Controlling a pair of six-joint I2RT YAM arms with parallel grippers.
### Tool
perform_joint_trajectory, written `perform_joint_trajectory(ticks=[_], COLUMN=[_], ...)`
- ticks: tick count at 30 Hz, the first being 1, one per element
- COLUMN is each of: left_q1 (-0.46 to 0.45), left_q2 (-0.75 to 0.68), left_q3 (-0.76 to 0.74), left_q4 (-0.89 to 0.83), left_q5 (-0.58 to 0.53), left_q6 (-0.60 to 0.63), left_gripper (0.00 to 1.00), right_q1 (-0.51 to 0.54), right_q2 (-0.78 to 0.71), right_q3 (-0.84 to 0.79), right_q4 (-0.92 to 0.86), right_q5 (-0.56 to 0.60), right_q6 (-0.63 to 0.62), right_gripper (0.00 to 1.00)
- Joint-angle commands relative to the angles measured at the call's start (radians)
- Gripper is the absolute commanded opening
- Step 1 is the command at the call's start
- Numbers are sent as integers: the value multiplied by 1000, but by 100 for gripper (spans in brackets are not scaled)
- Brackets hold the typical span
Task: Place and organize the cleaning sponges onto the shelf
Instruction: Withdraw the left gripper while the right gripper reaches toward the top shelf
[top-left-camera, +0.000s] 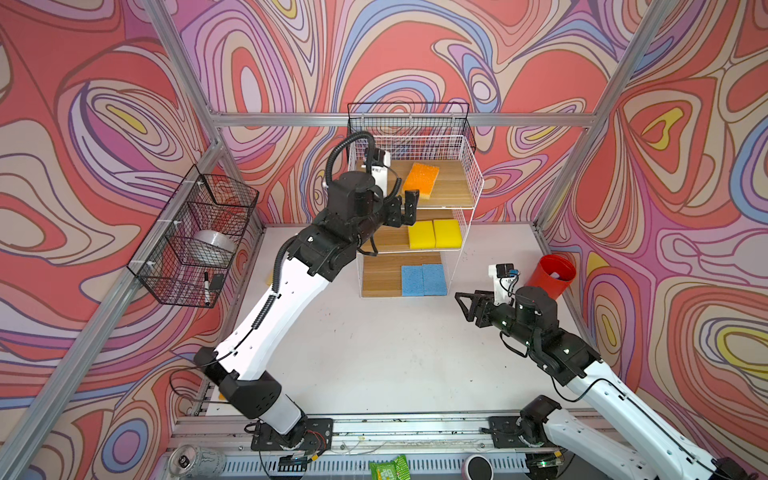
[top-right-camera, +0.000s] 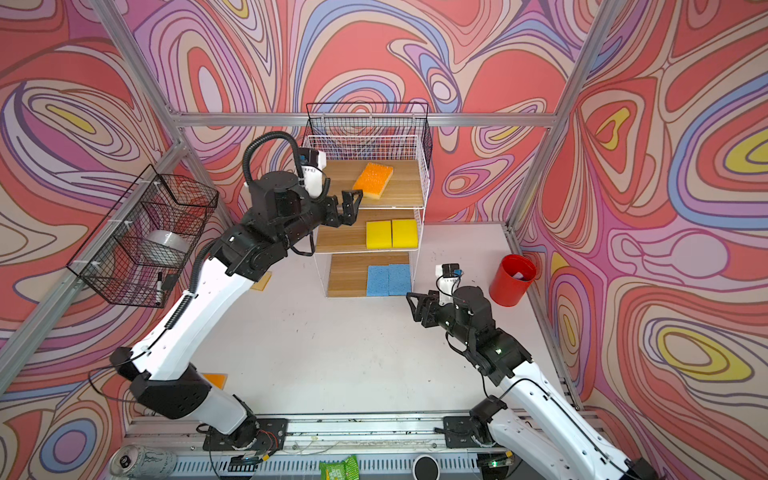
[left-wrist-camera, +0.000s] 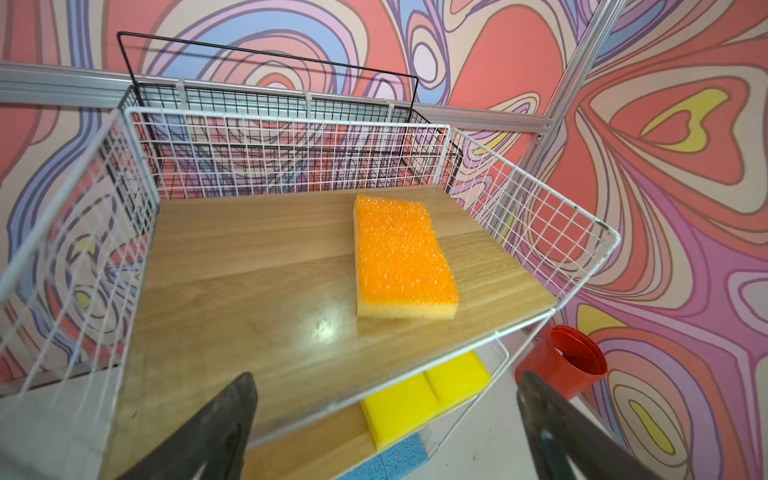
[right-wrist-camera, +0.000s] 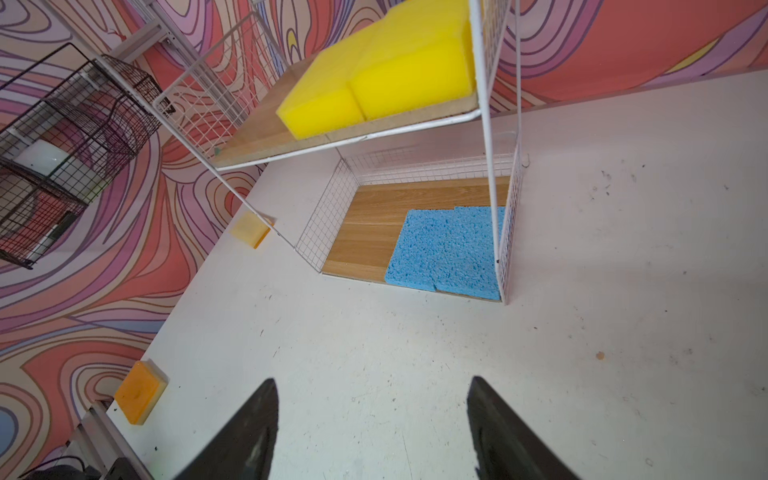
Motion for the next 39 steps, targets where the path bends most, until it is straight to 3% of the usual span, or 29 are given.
perform_joint_trajectory(ticks=[1,12,19,25,28,33,39], left_q1=[1,1,1,3,3,3,3], left_q2=[-102,-476,-589,-674,-707,-763,-822], left_q3=[-97,-601,-759,-883,-956,-1076,-1139], left_q4=[-10,-2,-14,16,35,85,89], left_q5=[28,-25,-54,-72,-54,-37,-27], left_q6=[-50,-154,-180,-203,-236,-288,-309], left_gripper=[97,96,96,96,96,94,93], right_q1=[53,274,461,473,478,491,506], right_q2=[25,210,370,442,515,624,777], right_q3=[80,393,633,792,901,1070,1242], right_q4=[-81,-158,-217,-239,-303,-321,-249], right_q5=[90,334,564,571,586,639,784], right_q6=[-28,-94,-140,-162,-178,-242,-362], right_gripper=[73,73,70,54,54,70,92])
